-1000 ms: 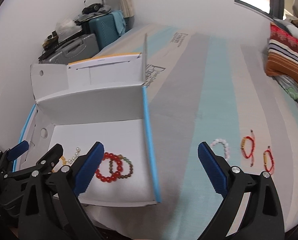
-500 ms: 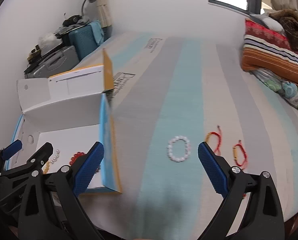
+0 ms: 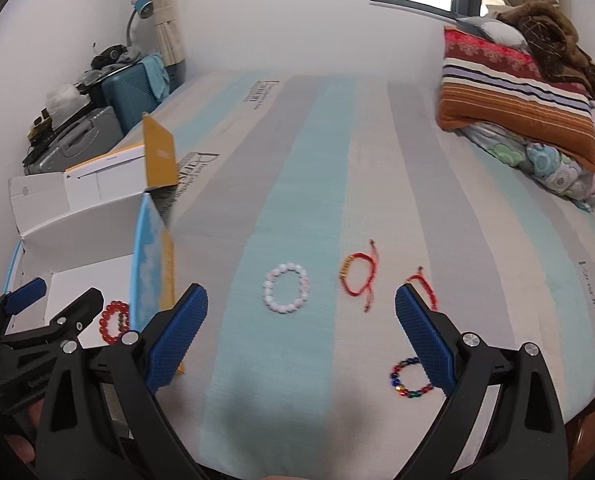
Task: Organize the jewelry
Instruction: 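Move both tools back over the remaining bracelets on the bed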
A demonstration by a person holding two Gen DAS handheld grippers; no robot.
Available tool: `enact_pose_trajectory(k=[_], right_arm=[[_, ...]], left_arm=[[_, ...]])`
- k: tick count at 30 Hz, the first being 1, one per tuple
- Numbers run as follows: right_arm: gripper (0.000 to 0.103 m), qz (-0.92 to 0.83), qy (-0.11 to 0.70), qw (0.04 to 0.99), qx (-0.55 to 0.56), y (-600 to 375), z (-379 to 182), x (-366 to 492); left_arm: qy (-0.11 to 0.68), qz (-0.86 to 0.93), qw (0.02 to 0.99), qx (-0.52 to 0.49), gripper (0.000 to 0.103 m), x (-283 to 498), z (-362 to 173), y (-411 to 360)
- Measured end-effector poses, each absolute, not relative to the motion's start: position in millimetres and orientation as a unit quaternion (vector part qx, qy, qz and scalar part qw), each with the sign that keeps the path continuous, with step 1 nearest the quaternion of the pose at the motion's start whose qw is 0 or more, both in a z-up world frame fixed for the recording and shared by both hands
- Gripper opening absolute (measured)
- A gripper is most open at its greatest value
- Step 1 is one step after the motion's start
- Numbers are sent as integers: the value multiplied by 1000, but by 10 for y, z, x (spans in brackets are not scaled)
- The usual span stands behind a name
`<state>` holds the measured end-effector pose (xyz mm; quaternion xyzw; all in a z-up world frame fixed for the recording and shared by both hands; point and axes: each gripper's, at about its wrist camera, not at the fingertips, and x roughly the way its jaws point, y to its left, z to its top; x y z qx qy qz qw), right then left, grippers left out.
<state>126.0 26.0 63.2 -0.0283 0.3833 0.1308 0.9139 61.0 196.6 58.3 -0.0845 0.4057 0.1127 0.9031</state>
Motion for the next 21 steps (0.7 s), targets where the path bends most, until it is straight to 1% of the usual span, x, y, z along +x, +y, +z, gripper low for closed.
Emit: enact_pose_trajectory(k=[3, 8, 21], right_arm=[[91, 122, 386, 914, -22, 114, 617, 1270], [91, 106, 389, 915, -12, -148, 577, 1291], [91, 74, 401, 913, 18, -768, 434, 1309]], left_arm=[[394, 103, 910, -80, 97, 638, 589, 1847], [400, 57, 911, -79, 97, 733, 564, 1637], [393, 47, 918, -33, 97, 906, 573, 1032]])
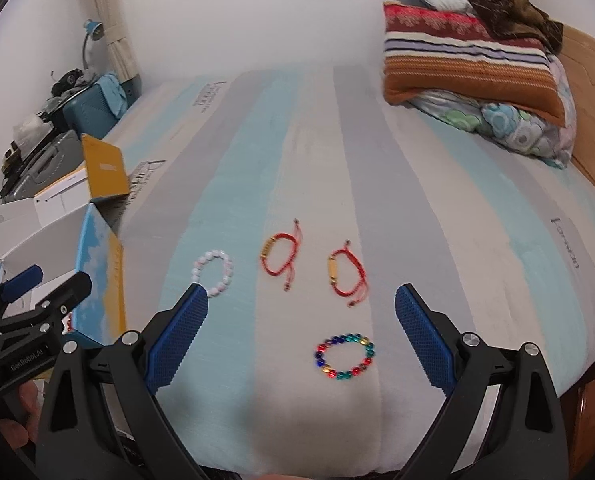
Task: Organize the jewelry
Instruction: 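Move both tools back over the remaining bracelets on the bed, then close the right gripper on the multicolour bead bracelet while the left closes on the pink-white bracelet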
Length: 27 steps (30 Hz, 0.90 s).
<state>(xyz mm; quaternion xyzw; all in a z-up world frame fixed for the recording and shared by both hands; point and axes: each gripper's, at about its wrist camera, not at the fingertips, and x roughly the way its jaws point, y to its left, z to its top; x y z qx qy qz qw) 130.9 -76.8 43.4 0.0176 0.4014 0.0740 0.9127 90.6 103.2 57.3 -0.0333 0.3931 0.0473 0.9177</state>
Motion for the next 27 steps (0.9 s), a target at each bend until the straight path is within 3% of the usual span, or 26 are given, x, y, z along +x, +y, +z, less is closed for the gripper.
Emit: enact_pose_trajectory(k=[12, 27], right_arm=[[91, 38, 442, 896, 38, -1308, 16, 1408], [91, 50, 485, 873, 5, -1126, -720, 1699]], left_arm=[[431, 9, 902, -6, 97, 1354, 65, 491], [481, -1, 877, -4, 97, 2049, -747, 463]])
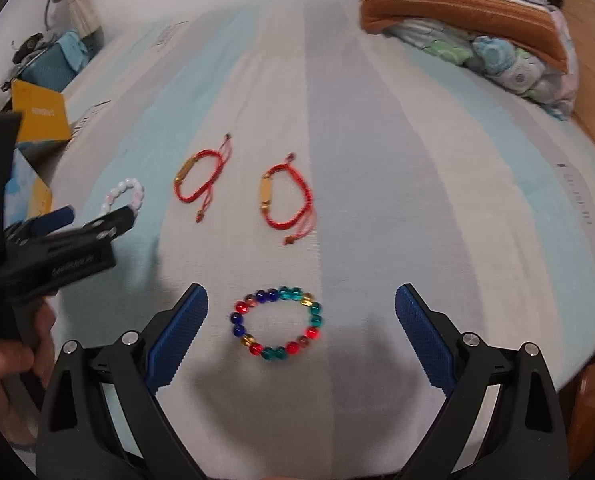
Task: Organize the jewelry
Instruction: 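Close the right gripper on the multicolour bead bracelet while the left closes on the pink-white bracelet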
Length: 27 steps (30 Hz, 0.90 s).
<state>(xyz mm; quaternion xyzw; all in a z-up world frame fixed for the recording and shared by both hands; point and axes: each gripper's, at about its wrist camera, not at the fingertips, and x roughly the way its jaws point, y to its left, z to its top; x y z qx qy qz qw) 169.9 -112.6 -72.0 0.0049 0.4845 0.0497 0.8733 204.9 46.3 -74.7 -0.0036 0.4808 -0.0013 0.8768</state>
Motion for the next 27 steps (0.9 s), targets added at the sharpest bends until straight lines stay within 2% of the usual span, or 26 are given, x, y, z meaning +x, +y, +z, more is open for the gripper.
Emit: enact_pose_trajectory(k=[4, 7, 11, 15, 27], right_arm=[[91, 53, 496, 867, 4, -1087, -917, 1809], [87, 54, 510, 858, 6, -1098, -1059, 1892], [73, 50, 537, 842, 16, -1139, -1273, 2026], [69, 50, 545, 837, 22, -1147, -1317, 2106], [67, 77, 549, 831, 36, -1219, -1196, 2012]], left_arm=[[488, 6, 873, -1, 97, 2212, -907, 518], [498, 9, 867, -3, 97, 2297, -1018, 534], [499, 17, 867, 3, 97, 2350, -1108, 523], [498, 27, 867, 10, 97, 2356, -1151, 481], [491, 15, 871, 11, 97, 2302, -1217, 490]])
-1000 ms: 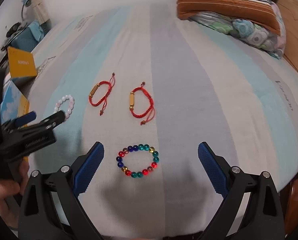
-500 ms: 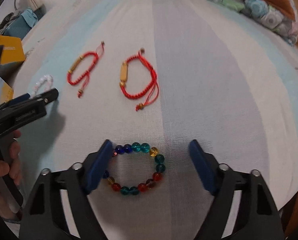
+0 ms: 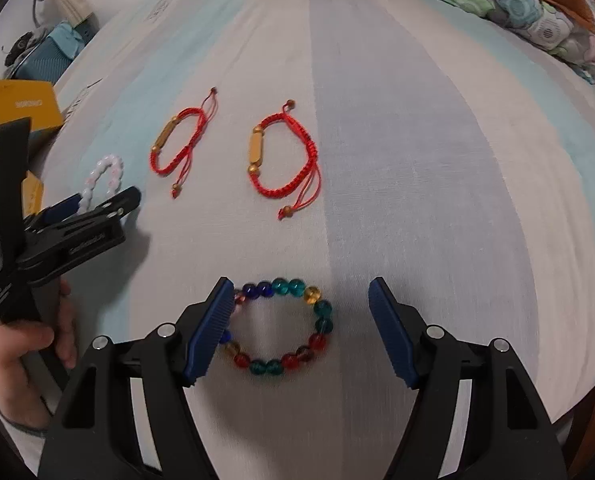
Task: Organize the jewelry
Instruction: 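Close the right gripper on the multicolour bead bracelet while the left closes on the pink-white bracelet, then lift both bracelets and carry them toward the white cardboard box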
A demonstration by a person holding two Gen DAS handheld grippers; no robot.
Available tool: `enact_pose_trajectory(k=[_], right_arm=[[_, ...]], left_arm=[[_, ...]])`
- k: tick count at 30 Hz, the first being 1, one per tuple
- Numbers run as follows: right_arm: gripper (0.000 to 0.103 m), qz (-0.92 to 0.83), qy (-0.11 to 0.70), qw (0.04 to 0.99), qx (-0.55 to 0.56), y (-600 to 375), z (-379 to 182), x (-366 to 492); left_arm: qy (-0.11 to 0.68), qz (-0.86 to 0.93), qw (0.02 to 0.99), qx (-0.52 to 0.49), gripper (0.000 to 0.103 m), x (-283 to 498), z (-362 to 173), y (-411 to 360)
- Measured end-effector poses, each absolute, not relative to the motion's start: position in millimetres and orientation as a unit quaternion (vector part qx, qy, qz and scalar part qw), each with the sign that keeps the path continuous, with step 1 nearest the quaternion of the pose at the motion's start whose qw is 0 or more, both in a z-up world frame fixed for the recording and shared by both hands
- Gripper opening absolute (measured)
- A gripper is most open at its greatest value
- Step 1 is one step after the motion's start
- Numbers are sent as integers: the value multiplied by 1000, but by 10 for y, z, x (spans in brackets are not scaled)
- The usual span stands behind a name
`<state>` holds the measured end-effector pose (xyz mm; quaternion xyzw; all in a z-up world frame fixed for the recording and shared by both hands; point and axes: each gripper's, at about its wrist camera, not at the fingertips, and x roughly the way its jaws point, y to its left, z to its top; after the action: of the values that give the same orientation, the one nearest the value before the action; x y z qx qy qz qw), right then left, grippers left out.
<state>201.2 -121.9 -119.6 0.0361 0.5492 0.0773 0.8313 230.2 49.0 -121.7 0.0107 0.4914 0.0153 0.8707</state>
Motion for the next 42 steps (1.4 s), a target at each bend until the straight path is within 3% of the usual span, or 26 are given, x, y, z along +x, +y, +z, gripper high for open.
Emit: enact_pose_trajectory(k=[2, 6, 9, 15, 17, 42], right_arm=[[64, 69, 561, 824, 33, -1228, -1245, 2023], [45, 46, 580, 813, 28, -1242, -1360, 2062], [32, 33, 582, 812, 28, -1267, -1364, 2069], [12, 19, 585, 810, 24, -1267, -1364, 2079], [11, 15, 583, 812, 19, -1238, -1343, 2084], [9, 32, 513, 856, 54, -1185, -863, 1828]], left_arm=[[491, 16, 871, 17, 97, 2296, -1212, 471], [493, 15, 870, 12, 94, 2269, -1201, 475], [493, 8, 870, 8, 83, 2235, -1180, 459], [492, -8, 870, 3, 44, 2172, -1125, 449], [494, -10, 870, 5, 22, 2163, -1113, 461], [485, -55, 873, -15, 20, 1810, -729, 486]])
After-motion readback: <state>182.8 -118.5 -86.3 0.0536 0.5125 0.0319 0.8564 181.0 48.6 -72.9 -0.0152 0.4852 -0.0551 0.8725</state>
